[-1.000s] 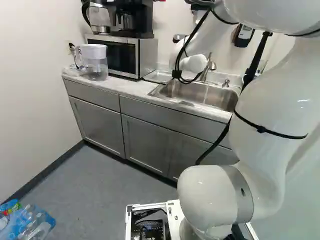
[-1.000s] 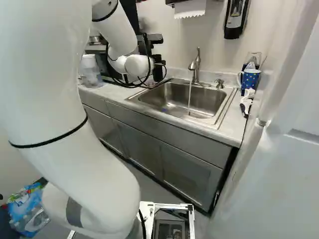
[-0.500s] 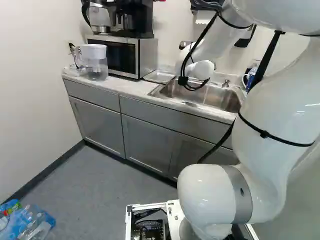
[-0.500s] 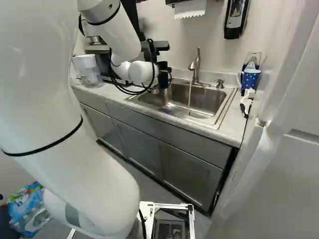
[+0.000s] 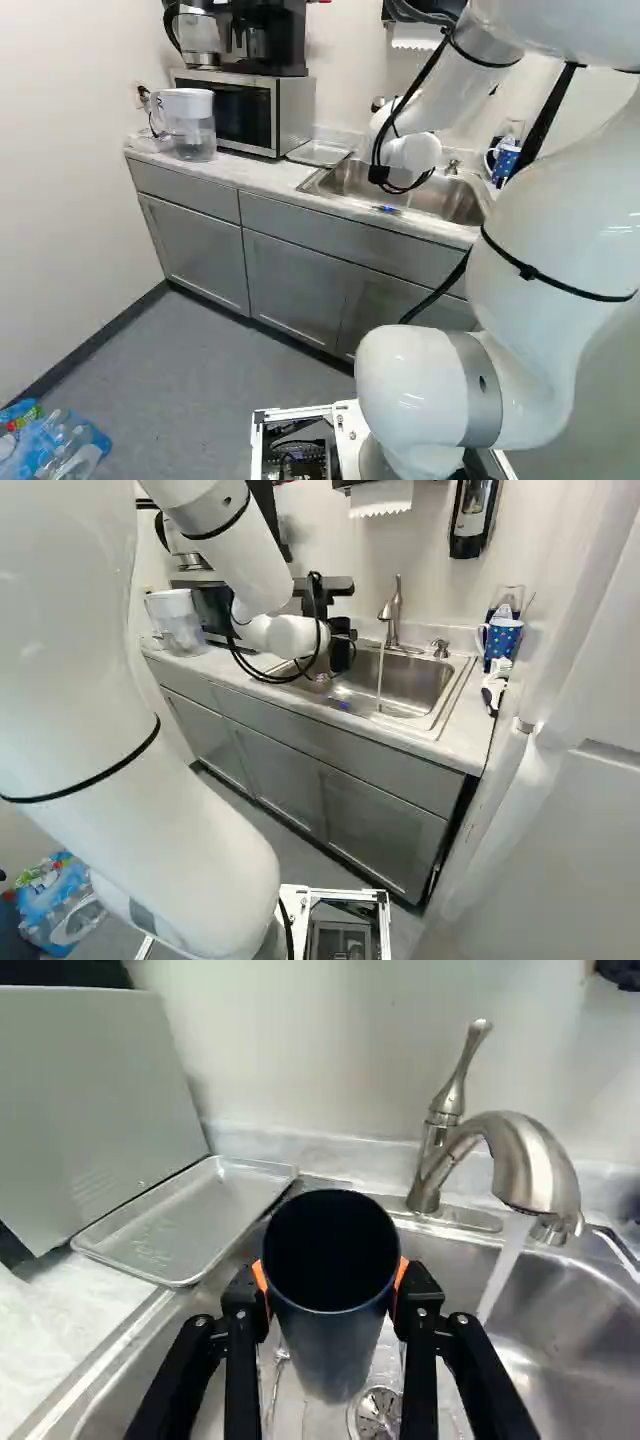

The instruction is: Rinse the cup and place it in the tray

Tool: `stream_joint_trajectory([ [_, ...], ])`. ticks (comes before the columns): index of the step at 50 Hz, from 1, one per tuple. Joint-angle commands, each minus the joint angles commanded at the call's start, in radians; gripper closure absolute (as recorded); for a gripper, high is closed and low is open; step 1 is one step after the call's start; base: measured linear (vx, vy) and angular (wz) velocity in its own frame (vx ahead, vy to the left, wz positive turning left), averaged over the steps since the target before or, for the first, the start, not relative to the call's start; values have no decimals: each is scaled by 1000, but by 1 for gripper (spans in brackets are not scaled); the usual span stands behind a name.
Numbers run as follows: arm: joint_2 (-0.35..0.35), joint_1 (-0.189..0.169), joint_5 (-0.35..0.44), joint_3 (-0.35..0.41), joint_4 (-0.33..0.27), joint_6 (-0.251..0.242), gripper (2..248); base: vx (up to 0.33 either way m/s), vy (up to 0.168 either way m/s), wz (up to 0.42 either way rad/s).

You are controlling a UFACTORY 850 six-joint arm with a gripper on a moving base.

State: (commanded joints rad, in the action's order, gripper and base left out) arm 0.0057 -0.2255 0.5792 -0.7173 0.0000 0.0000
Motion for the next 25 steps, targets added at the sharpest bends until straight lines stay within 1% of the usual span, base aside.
stream_joint_trajectory([
  [10,13,-32,-11,13,0,0,125,0,0,0],
  [25,-6,-76,-50,-6,5,0,125,0,0,0],
])
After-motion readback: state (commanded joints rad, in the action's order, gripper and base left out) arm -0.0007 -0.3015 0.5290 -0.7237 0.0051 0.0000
